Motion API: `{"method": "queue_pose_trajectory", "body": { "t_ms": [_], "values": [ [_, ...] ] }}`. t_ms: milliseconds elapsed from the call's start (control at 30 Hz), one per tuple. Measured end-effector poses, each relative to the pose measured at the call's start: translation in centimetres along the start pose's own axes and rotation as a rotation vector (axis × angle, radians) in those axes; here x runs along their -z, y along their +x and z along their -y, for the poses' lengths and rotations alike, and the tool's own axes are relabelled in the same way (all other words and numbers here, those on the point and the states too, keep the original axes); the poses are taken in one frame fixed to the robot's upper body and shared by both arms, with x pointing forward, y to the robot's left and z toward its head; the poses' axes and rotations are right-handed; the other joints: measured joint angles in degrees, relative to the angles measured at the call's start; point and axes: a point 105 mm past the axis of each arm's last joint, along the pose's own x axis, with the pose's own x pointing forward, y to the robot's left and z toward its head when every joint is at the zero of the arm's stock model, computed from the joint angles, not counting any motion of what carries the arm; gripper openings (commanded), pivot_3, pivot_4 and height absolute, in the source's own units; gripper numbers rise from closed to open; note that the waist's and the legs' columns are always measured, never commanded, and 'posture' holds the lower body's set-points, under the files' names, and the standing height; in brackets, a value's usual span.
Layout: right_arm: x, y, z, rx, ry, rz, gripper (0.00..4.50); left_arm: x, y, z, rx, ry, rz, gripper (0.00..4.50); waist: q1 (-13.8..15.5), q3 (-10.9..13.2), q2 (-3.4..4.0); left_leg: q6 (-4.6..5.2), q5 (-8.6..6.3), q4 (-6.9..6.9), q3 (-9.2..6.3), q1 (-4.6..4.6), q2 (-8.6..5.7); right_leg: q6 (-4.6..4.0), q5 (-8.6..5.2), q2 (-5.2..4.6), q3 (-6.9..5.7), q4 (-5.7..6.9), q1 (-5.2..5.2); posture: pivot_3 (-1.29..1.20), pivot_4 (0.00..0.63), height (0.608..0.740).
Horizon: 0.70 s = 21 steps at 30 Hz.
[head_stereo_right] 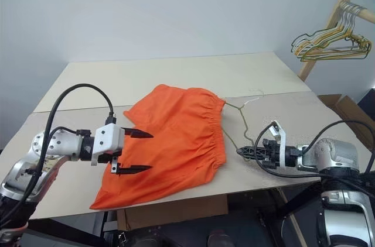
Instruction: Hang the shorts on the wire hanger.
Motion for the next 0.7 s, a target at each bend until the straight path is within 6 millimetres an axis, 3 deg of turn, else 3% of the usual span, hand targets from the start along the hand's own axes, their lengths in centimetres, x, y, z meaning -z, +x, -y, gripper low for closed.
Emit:
{"method": "queue_pose_trajectory", "body": {
  "t_ms": [167,333,533,633,700],
  "values": [
    [-1.5,-0.3,-1.8,0.037,-0.245,0.067,0.0,-0.7,0.2,-2.1,-0.059,0.038,0.026,4.43,0.1,0.0,0.0,0.0,0.0,0.06,0.0,0.01,0.0,0.01,0.0,0.0,-0.02,0.03,0.02,-0.07,0.0,0.74],
    [-2.0,-0.7,-2.8,0.086,-0.512,0.092,0.0,-2.0,-0.3,-5.7,-0.133,0.097,0.057,4.43,0.0,0.0,0.0,0.0,0.0,0.06,0.01,-0.02,-0.02,0.02,-0.01,0.01,-0.03,0.0,0.01,-0.07,0.0,0.74],
    [-1.9,0.1,-4.2,0.094,-0.85,0.031,0.0,-5.4,-2.0,-11.0,-0.169,0.202,0.134,4.43,-0.4,0.0,-0.02,0.0,0.0,0.09,0.04,-0.03,-0.02,0.02,-0.01,0.03,-0.03,-0.02,0.0,-0.08,0.0,0.74],
    [-1.6,0.9,-4.7,0.072,-0.954,-0.007,0.0,-6.8,-2.6,-12.1,-0.141,0.236,0.162,4.43,-1.0,0.0,-0.02,0.01,-0.01,0.09,0.05,-0.06,-0.03,0.03,-0.02,0.02,-0.02,-0.04,0.0,-0.08,0.0,0.74],
    [-1.7,1.5,-5.0,0.066,-1.007,-0.024,0.0,-6.6,-2.7,-12.4,-0.092,0.225,0.151,4.43,-1.6,0.0,-0.02,0.01,-0.01,0.09,0.06,-0.06,-0.03,0.02,-0.02,0.01,-0.01,-0.02,-0.01,-0.09,0.0,0.74]
  ]
}}
